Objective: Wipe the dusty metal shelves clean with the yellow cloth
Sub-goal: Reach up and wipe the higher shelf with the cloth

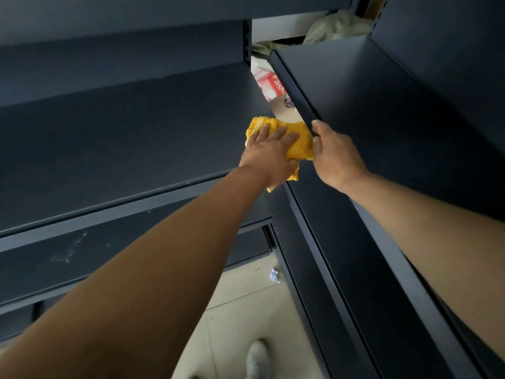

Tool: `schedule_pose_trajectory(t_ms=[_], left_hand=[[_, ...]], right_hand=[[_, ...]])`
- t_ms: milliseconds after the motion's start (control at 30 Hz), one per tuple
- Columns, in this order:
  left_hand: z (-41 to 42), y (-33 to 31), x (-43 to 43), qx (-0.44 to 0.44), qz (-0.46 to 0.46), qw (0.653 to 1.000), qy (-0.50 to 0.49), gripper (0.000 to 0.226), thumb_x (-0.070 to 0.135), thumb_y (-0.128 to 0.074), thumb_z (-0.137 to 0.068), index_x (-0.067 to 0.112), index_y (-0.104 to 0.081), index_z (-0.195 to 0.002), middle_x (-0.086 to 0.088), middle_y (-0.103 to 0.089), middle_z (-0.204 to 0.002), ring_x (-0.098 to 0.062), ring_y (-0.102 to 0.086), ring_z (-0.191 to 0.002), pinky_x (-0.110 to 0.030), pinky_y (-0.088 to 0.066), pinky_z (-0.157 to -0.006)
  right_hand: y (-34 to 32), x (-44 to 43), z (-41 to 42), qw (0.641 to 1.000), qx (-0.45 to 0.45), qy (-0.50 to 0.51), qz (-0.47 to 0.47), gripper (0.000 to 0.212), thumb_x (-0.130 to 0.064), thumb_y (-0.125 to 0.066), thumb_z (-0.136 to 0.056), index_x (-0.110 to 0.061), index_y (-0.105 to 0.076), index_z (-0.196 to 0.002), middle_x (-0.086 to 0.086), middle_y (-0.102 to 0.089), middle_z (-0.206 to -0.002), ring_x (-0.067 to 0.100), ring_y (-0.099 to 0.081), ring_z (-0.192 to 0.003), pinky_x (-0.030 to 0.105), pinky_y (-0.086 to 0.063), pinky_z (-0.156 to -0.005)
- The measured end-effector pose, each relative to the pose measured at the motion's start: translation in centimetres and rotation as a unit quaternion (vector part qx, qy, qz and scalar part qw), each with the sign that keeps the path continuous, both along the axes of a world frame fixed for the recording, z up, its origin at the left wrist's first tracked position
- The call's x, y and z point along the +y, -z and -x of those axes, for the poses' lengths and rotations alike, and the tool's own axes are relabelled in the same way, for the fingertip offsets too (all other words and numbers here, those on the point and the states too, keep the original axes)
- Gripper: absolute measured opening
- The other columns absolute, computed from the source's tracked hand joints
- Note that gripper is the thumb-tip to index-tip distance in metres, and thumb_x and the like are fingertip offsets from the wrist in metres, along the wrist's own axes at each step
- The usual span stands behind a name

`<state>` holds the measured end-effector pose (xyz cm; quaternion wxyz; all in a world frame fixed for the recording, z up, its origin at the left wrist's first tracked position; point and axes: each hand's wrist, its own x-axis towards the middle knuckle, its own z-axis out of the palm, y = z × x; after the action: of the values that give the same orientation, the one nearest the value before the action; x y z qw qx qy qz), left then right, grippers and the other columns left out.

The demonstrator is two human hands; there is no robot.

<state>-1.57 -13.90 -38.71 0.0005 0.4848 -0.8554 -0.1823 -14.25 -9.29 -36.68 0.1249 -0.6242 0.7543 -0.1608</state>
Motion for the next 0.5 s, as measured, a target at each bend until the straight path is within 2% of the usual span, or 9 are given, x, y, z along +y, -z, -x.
schedule_pose_trajectory(t_ms=[200,333,500], left_hand=[[-3.3,0.1,0.7,0.002,0.018,0.998,0.052,0.065,0.037,-0.045,-0.094,0.033,-0.012,-0.149,0.004,-0.009,-0.159,-0.022,0.001,-0.147,-0.036,0.001,-0.118],[-7.2,0.1,1.4,-0.005,0.019,0.999,0.049,0.067,0.035,-0.047,-0.093,0.033,-0.01,-0.149,0.005,-0.009,-0.159,-0.021,0.001,-0.147,-0.035,-0.001,-0.12],[-14.3,-0.2,2.1,-0.009,-0.011,1.0,0.02,0.069,0.033,-0.05,-0.093,0.034,-0.01,-0.149,0.007,-0.008,-0.159,-0.018,0.0,-0.147,-0.035,-0.002,-0.12]], right_hand=[[0.1,-0.4,-1.8,1.0,0.012,-0.01,0.003,0.028,-0.017,-0.03,-0.102,-0.008,-0.045,-0.123,0.016,-0.061,-0.111,0.034,-0.06,-0.099,0.037,-0.044,-0.072],[0.1,-0.7,-5.0,1.0,0.018,-0.019,0.0,0.034,-0.018,-0.031,-0.101,-0.01,-0.041,-0.132,0.017,-0.058,-0.12,0.037,-0.057,-0.108,0.04,-0.048,-0.082],[-0.3,-0.3,-10.4,0.998,0.006,-0.059,-0.002,0.043,-0.017,-0.032,-0.101,-0.008,-0.033,-0.143,0.017,-0.051,-0.135,0.032,-0.049,-0.123,0.037,-0.042,-0.096]])
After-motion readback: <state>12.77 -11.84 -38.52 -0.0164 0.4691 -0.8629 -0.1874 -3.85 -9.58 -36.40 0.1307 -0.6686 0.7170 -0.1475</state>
